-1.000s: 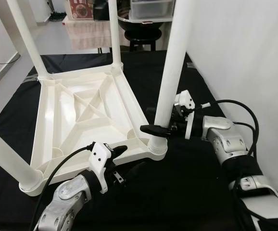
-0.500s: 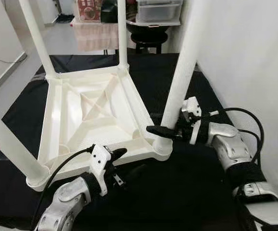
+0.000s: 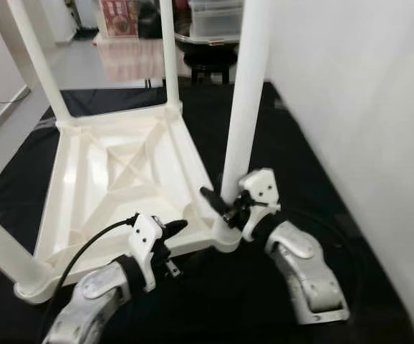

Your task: Building children table

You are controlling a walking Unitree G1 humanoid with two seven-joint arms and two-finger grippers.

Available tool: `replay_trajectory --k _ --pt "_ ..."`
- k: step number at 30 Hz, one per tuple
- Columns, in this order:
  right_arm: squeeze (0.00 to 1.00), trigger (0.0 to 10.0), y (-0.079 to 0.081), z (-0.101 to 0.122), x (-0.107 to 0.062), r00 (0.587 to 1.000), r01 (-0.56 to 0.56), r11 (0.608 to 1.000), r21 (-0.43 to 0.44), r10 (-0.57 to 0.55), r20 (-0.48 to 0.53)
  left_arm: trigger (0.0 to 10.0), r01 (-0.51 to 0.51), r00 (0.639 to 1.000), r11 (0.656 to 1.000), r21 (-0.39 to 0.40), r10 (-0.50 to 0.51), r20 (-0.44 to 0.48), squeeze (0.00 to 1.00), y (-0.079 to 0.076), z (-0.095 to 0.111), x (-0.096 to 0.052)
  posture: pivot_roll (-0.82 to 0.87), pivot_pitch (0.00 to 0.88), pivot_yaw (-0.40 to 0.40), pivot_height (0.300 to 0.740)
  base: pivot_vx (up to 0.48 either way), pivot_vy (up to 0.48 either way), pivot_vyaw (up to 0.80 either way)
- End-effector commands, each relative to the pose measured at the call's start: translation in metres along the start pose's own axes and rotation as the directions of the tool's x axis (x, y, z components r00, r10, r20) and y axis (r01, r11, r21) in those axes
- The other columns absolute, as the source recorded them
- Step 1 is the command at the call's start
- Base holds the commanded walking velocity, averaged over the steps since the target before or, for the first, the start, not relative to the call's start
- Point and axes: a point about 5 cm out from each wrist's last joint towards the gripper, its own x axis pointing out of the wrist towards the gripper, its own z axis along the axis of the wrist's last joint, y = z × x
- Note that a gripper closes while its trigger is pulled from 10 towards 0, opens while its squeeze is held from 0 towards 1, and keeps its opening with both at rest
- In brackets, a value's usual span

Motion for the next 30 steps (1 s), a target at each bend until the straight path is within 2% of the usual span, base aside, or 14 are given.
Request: replay_trajectory --k 1,2,9,11,12,13,14,15,16,20,21,23,24,30 --pt "0.00 5.9 0.001 -0.033 -0.006 0.988 0.016 0.998 0.063 -0.007 -0.154 10.0 -0.018 1.000 1.000 -0.010 0.017 -0.017 0.00 0.002 -0.004 -0.003 -0.09 0.129 0.011 0.740 0.000 0.000 0.00" --pt "1.00 10.0 -0.001 -0.027 -0.006 0.991 -0.076 0.994 0.078 0.084 -0.106 10.0 -0.025 1.000 1.000 -0.002 0.025 -0.017 0.00 0.003 -0.004 -0.002 -0.08 0.120 0.000 0.740 0.000 0.000 0.00" --pt "1.00 10.0 0.000 -0.010 -0.008 0.982 -0.180 0.981 0.066 0.183 -0.044 10.0 -0.025 0.999 1.000 0.002 0.025 -0.021 0.00 0.002 -0.005 0.000 -0.08 0.113 -0.002 0.740 0.000 0.000 0.00" --pt "1.00 10.0 -0.011 0.010 -0.010 0.941 -0.338 0.941 -0.009 0.338 0.002 10.0 -0.016 1.000 1.000 -0.003 0.016 -0.024 0.00 0.001 -0.006 0.002 -0.08 0.098 -0.011 0.740 0.000 0.000 0.00" --pt "1.00 10.0 -0.011 0.010 -0.010 0.941 -0.338 0.941 -0.009 0.338 0.002 10.0 -0.016 1.000 1.000 -0.003 0.016 -0.024 0.00 0.001 -0.006 0.002 -0.08 0.098 -0.011 0.740 0.000 0.000 0.00" --pt "0.21 10.0 -0.019 0.016 -0.011 0.895 -0.446 0.894 -0.053 0.445 -0.018 10.0 -0.013 1.000 1.000 -0.004 0.013 -0.025 0.00 0.000 -0.007 0.004 -0.07 0.092 -0.016 0.740 0.000 0.000 0.00" --pt "0.21 10.0 -0.025 0.019 -0.012 0.862 -0.508 0.858 -0.075 0.506 -0.041 10.0 -0.011 1.000 1.000 -0.005 0.010 -0.026 0.00 0.000 -0.007 0.005 -0.07 0.090 -0.017 0.740 0.000 0.000 0.00" --pt "0.21 10.0 -0.025 0.019 -0.012 0.862 -0.508 0.858 -0.075 0.506 -0.041 10.0 -0.011 1.000 1.000 -0.005 0.010 -0.026 0.00 0.000 -0.007 0.005 -0.07 0.090 -0.017 0.740 0.000 0.000 0.00" --pt "0.00 10.0 -0.034 0.019 -0.009 0.829 -0.559 0.825 -0.082 0.554 -0.080 10.0 -0.011 1.000 1.000 -0.004 0.011 -0.026 0.00 0.000 -0.007 0.006 -0.07 0.084 -0.028 0.740 0.000 0.000 0.00" --pt "0.00 10.0 -0.048 0.019 0.000 0.794 -0.605 0.793 -0.068 0.595 -0.126 10.0 -0.015 1.000 1.000 0.000 0.015 -0.025 0.00 -0.001 -0.008 0.007 -0.06 0.081 -0.032 0.740 0.000 0.000 0.00" --pt "0.00 4.9 -0.052 0.021 0.006 0.782 -0.620 0.784 -0.043 0.612 -0.119 10.0 -0.018 0.999 1.000 0.003 0.018 -0.026 0.00 -0.001 -0.008 0.007 -0.05 0.077 -0.035 0.740 0.000 0.000 0.00" --pt "0.00 4.9 -0.053 0.022 0.007 0.779 -0.624 0.781 -0.038 0.617 -0.115 10.0 -0.019 0.999 1.000 0.004 0.019 -0.027 0.00 -0.002 -0.008 0.007 -0.05 0.077 -0.035 0.740 0.000 0.000 0.00" --pt "0.00 0.0 -0.055 0.022 0.009 0.772 -0.631 0.775 -0.029 0.625 -0.111 10.0 -0.019 0.999 1.000 0.006 0.019 -0.027 0.00 -0.002 -0.008 0.007 -0.05 0.077 -0.036 0.740 0.000 0.000 0.00" --pt "0.00 0.0 -0.061 0.017 0.009 0.761 -0.644 0.765 -0.015 0.639 -0.110 10.0 -0.018 0.999 1.000 0.009 0.018 -0.028 0.00 -0.003 -0.008 0.007 -0.06 0.085 -0.038 0.740 0.000 0.000 0.00"
